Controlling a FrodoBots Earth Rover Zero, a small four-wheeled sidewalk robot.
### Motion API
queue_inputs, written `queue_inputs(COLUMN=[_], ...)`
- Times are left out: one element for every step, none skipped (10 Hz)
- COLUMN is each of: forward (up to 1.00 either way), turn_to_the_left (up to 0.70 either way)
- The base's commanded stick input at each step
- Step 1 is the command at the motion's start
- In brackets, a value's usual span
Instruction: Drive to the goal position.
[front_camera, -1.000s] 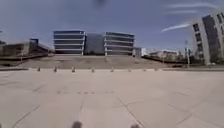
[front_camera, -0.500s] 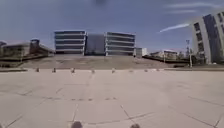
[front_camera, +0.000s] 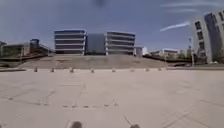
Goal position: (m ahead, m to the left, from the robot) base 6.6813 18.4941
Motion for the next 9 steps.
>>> queue_inputs(forward=[0.7, 0.7, 0.7, 0.7, 0.7, 0.7, 0.7, 0.7, 0.7], turn_to_the_left=[0.0, 0.0, 0.0, 0.0, 0.0, 0.0, 0.0, 0.0, 0.0])
